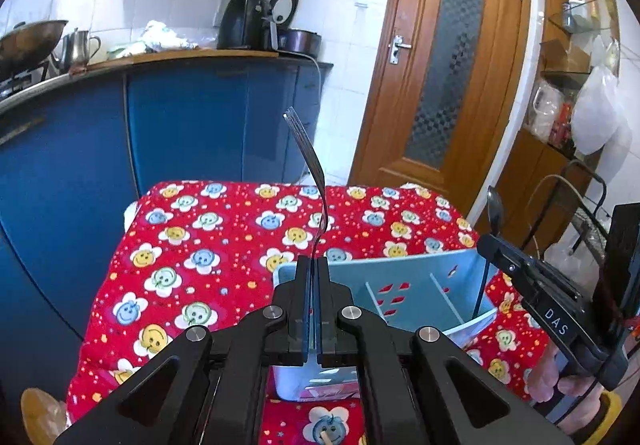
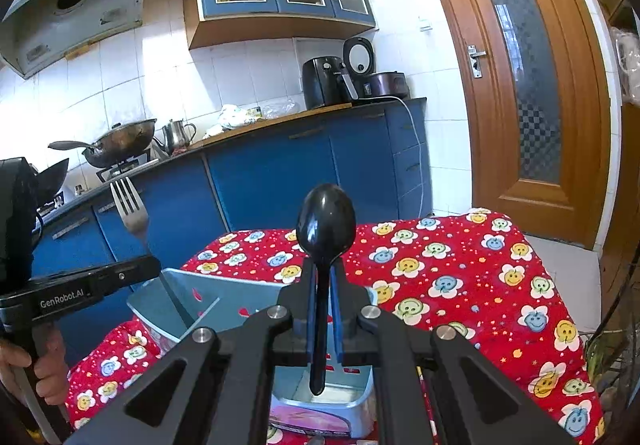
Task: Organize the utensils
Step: 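Lift the black spoon and steel fork and carry both over the light blue caddy, then open the right gripper to drop the black spoon into the caddy while the left releases the fork, then move both grippers back down to the utensils on the cloth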
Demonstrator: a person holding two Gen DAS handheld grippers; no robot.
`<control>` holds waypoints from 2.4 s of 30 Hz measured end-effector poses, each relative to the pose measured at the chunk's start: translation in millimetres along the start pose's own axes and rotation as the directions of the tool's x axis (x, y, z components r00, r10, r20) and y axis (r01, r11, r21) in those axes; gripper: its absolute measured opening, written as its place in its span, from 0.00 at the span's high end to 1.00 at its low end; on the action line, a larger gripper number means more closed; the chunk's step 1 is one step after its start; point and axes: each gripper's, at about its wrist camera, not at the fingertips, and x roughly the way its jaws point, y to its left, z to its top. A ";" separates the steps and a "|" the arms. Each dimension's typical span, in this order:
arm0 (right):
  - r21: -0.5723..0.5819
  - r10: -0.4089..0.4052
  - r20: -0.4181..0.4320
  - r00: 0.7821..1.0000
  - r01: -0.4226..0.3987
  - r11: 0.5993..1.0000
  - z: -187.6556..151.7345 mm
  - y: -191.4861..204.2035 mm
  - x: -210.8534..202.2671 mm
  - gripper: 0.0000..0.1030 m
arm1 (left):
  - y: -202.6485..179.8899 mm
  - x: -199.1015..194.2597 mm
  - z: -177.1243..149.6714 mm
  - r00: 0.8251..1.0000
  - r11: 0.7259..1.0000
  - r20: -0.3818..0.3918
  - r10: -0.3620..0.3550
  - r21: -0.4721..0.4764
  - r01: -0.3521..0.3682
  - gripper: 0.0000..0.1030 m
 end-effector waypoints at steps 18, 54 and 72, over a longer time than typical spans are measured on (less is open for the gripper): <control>-0.003 -0.014 -0.039 0.999 0.014 1.000 -4.1 4.8 -2.6 0.71 | -8.7 -1.7 -5.0 0.999 1.000 -0.046 0.012 0.030 -0.011 0.87; 0.066 -0.056 -0.184 0.981 0.069 0.995 -29.9 15.2 -112.1 0.68 | -12.0 -69.8 -60.9 0.962 0.999 -0.273 -0.032 0.006 0.035 0.87; 0.061 -0.073 -0.438 0.896 0.110 0.992 -74.3 5.8 -102.5 0.68 | -0.4 -48.6 -107.7 0.883 0.999 -0.469 -0.032 -0.025 0.023 0.87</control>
